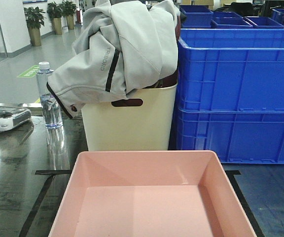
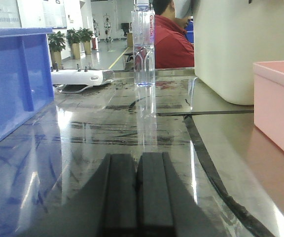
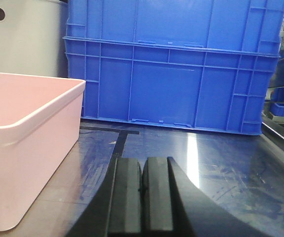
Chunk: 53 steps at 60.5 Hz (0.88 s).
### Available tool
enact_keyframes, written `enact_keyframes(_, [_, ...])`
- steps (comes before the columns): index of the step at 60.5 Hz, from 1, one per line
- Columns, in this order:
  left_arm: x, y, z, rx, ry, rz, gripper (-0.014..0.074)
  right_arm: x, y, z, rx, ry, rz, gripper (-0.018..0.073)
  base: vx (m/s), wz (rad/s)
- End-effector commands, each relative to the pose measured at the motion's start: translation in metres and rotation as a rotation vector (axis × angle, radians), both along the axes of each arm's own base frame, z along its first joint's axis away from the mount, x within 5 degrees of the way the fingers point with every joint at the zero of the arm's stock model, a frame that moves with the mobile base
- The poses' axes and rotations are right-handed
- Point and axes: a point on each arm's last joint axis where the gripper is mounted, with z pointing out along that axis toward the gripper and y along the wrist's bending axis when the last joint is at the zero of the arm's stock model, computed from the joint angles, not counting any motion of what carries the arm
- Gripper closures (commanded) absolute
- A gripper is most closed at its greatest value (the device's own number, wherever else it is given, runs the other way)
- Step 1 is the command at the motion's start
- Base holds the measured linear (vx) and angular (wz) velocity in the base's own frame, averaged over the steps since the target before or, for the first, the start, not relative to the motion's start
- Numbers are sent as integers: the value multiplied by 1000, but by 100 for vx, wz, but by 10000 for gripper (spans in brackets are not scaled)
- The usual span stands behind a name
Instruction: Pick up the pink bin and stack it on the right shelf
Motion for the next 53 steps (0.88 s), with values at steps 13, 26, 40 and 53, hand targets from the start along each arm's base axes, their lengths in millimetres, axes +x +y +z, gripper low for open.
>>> enact_keyframes(13, [-1, -1, 4, -9, -88, -9, 602, -2, -2, 5, 48, -64, -35, 571, 0, 0])
enact_keyframes(26, [-1, -1, 4, -9, -88, -9, 602, -1, -2, 5, 51, -62, -34, 571, 0, 0])
enact_keyframes(40, [-1, -1, 4, -9, -88, -9, 602, -1, -2, 5, 51, -62, -34, 569, 0, 0])
enact_keyframes(53, [-1, -1, 4, -9, -88, -9, 602, -1, -2, 5, 51, -61, -34, 568, 0, 0])
